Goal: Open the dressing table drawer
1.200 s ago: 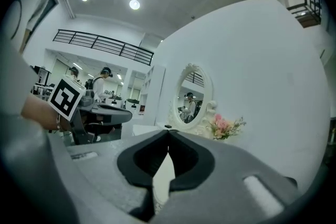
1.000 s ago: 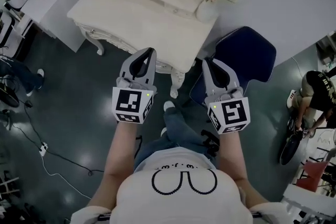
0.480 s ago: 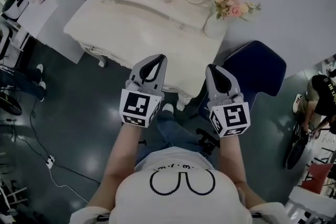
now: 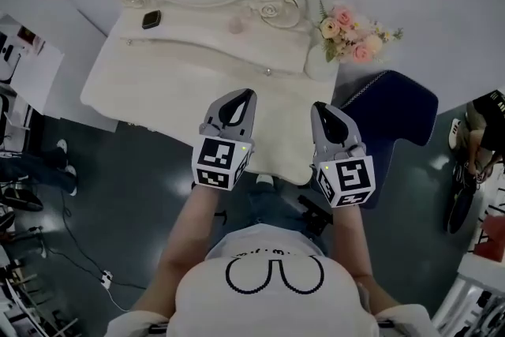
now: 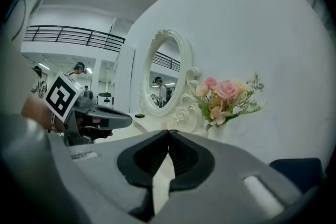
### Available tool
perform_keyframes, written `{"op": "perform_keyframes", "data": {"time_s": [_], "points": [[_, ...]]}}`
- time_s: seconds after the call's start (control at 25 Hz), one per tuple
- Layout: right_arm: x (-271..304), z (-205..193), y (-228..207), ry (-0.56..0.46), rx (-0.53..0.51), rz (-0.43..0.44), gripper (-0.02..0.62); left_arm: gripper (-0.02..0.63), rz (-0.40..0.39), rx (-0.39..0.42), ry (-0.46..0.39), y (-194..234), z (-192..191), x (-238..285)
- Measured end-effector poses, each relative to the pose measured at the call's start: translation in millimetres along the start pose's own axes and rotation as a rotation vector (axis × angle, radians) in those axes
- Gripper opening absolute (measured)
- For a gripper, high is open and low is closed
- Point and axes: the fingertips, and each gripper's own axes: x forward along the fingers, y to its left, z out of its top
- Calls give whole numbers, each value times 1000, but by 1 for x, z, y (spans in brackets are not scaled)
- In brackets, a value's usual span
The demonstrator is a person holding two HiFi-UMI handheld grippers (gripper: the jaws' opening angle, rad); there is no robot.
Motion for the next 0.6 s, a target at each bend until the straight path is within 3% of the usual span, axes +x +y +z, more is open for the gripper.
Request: {"op": "perform_keyframes", "data": {"time_s": [0.08, 0.16, 0.44, 0.6], "points": [[12, -2, -5, 17, 2, -15, 2, 48, -18, -19, 23, 7, -4, 15], [21, -4, -6, 34, 2, -18, 2, 221, -42, -35, 58, 13, -11, 28], [39, -22, -7, 108, 17, -55, 2, 233, -122, -15, 134, 15, -46, 65], [45, -33, -4, 147, 40, -89, 2, 232, -164, -49, 202, 19, -72, 89]]}}
